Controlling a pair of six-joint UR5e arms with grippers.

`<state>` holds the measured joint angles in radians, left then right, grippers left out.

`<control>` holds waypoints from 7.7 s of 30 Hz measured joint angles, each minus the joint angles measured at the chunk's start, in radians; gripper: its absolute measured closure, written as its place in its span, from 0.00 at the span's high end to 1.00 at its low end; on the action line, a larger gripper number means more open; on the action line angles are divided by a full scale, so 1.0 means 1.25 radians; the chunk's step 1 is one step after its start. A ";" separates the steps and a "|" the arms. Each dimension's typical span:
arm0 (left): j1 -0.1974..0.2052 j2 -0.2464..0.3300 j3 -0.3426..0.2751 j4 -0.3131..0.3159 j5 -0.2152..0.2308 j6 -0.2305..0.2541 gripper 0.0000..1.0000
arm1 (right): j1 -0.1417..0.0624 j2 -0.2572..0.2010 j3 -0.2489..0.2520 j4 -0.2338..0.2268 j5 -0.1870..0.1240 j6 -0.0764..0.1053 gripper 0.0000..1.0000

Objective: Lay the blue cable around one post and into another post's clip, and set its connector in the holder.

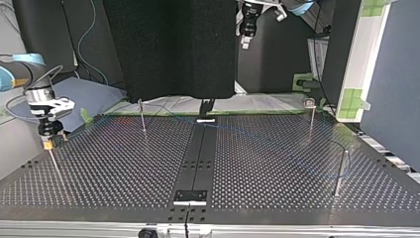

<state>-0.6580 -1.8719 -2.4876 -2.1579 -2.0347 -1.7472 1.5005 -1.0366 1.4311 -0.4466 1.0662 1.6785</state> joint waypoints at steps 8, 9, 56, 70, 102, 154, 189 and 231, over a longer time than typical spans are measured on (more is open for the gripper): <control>0.000 0.000 0.000 0.000 -0.003 0.000 1.00 | 0.000 0.000 0.001 0.001 0.004 0.000 1.00; 0.000 0.000 0.000 0.000 -0.004 0.001 1.00 | 0.000 0.000 0.001 0.001 0.004 0.000 1.00; 0.000 0.000 -0.005 -0.008 -0.016 0.011 1.00 | 0.000 0.000 0.002 0.004 0.129 0.003 1.00; 0.000 0.000 -0.006 -0.010 -0.016 0.014 1.00 | -0.003 0.000 0.019 0.003 0.230 0.019 1.00; -0.010 0.000 -0.007 -0.009 -0.012 0.012 1.00 | 0.051 -0.095 0.225 -0.178 0.364 0.051 1.00; -0.001 0.000 -0.035 0.147 -0.011 -0.045 1.00 | 0.408 0.080 0.304 -0.355 0.718 -0.111 1.00; 0.043 0.000 -0.026 0.141 -0.023 -0.025 1.00 | 0.637 0.164 0.280 -0.310 0.947 -0.048 1.00; 0.080 0.000 -0.005 0.102 -0.044 0.003 1.00 | 0.751 0.189 0.550 -0.497 0.948 0.008 1.00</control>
<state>-0.5581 -1.8717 -2.4933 -2.0303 -2.0897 -1.7428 2.4390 -0.8007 2.1183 -1.0680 2.2509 1.6888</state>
